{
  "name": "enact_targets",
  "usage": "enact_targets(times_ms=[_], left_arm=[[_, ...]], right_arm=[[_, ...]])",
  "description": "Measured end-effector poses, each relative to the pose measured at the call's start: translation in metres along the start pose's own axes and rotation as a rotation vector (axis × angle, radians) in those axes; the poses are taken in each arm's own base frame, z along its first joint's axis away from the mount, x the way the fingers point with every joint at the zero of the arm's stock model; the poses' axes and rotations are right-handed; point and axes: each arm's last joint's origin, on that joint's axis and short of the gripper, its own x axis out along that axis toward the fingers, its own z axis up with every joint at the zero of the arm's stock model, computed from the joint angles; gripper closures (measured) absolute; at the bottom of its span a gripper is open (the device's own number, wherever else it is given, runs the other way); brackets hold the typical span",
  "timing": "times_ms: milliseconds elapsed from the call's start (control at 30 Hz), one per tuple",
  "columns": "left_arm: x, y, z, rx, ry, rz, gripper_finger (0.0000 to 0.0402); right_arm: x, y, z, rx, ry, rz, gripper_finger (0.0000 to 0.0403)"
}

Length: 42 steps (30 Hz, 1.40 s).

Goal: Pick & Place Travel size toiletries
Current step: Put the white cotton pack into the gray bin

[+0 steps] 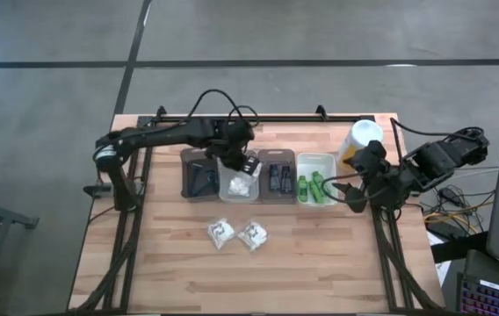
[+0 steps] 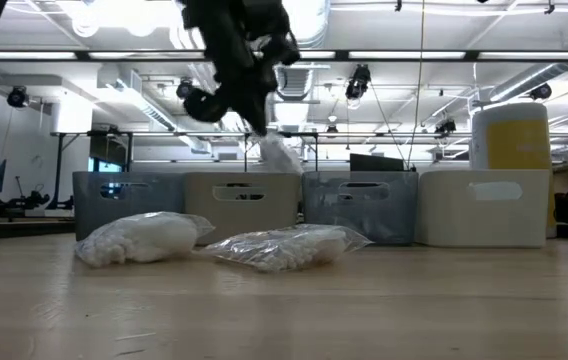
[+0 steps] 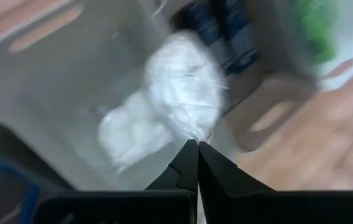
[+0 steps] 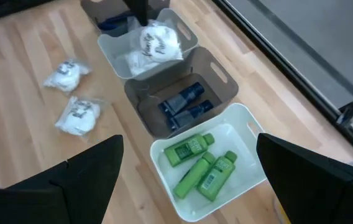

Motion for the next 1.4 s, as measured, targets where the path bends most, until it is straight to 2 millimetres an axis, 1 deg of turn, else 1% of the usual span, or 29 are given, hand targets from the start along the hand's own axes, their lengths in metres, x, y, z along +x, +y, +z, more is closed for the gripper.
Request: enact_targets(times_ms=[133,300,467,533,633,700,867,1000,1100,1167,1233,1333,1400], left_arm=[[0.022,0.024,-0.006,0.009,0.062,0.077,0.0398],[0.040,0.037,-0.014,0.038,0.077,0.093,0.0392],[0.053,0.052,-0.025,0.021,0.125,0.157,0.0355],[0.053,0.056,-0.028,0.016,0.139,0.202,0.0338],[0.052,0.056,-0.028,0.016,0.139,0.211,0.0311],[0.049,0.054,-0.027,0.022,0.129,0.203,0.0291],[0.032,0.046,-0.023,0.044,0.092,0.173,0.0235],[0.008,0.034,-0.023,0.137,0.058,0.108,0.0191],[-0.012,0.024,-0.031,0.188,0.037,0.067,0.0164],[-0.024,0.017,-0.041,0.242,0.040,0.036,0.0152],[-0.034,0.007,-0.057,0.346,0.071,-0.021,0.0147],[-0.041,-0.010,-0.094,0.513,0.124,-0.079,0.0146],[-0.037,-0.021,-0.121,0.605,0.158,-0.084,0.0148]], right_arm=[[0.002,0.001,0.000,-0.020,-0.013,-0.030,0.0039],[0.004,0.001,0.001,0.011,-0.016,-0.042,0.0039],[0.005,-0.001,0.003,0.051,-0.032,-0.067,0.0039],[0.006,-0.002,0.004,0.058,-0.032,-0.075,0.0039],[0.008,-0.004,0.005,0.067,-0.033,-0.086,0.0039],[0.008,-0.005,0.006,0.071,-0.033,-0.092,0.0039],[0.009,-0.005,0.007,0.064,-0.032,-0.097,0.0039],[0.009,-0.005,0.006,0.062,-0.031,-0.098,0.0039],[0.010,-0.005,0.006,0.061,-0.026,-0.097,0.0039],[0.010,-0.005,0.005,0.059,-0.021,-0.096,0.0039],[0.012,-0.004,0.004,0.054,-0.012,-0.095,0.0039],[0.016,-0.003,0.000,0.045,0.023,-0.084,0.0039],[0.020,-0.002,-0.003,0.042,0.043,-0.085,0.0039]])
